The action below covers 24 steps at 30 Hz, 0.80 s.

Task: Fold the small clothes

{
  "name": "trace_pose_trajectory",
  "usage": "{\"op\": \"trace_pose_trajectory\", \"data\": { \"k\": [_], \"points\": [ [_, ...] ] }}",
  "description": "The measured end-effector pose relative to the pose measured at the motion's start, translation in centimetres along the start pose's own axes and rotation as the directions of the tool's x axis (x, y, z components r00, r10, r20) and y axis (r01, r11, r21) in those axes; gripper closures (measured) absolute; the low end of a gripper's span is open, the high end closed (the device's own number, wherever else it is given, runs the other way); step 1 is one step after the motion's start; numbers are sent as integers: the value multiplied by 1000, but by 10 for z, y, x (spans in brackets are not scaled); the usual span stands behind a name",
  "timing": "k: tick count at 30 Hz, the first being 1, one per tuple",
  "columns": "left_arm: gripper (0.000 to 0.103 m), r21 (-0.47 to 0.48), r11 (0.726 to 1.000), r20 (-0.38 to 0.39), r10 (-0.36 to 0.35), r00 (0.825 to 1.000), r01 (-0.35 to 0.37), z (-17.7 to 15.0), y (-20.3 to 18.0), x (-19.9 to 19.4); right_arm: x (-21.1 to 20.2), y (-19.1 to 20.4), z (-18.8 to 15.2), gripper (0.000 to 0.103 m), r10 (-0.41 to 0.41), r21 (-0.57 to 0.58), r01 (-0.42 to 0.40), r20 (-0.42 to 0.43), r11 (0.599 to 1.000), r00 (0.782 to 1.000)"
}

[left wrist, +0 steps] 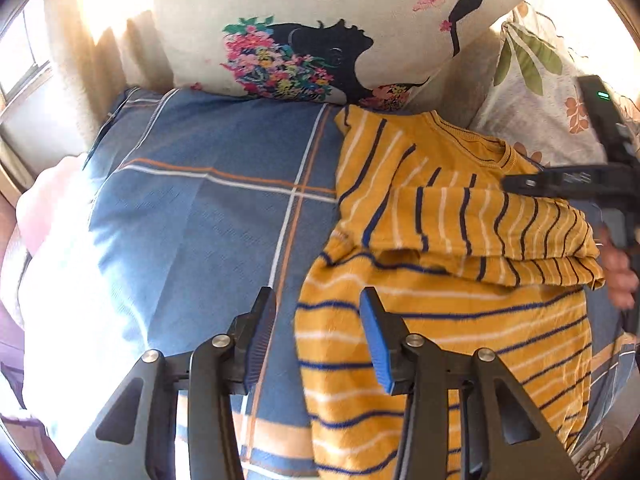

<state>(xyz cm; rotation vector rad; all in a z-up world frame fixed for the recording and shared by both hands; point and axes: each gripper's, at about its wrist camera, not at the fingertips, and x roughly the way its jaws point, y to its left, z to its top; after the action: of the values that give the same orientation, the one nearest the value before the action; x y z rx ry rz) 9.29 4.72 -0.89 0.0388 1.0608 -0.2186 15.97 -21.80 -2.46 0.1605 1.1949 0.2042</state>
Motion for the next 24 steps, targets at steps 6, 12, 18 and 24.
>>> {"op": "trace_pose_trajectory", "data": {
  "k": [6,12,18,24],
  "points": [
    [60,-56,998,-11,-18,1000,17,-20,26,-6,31,23,4,98,-38,-119,24,-111,993,993],
    [60,-130,991,-35,-38,999,33,-39,46,-9,16,22,22,98,-169,-82,167,-15,982,985],
    [60,-164,985,-81,-67,994,53,-58,46,-7,19,17,22,95,-263,-40,263,6,964,965],
    [58,-177,980,-139,-117,983,92,-91,28,-3,-46,-26,-68,94,-76,116,72,30,991,997]
  ]
}}
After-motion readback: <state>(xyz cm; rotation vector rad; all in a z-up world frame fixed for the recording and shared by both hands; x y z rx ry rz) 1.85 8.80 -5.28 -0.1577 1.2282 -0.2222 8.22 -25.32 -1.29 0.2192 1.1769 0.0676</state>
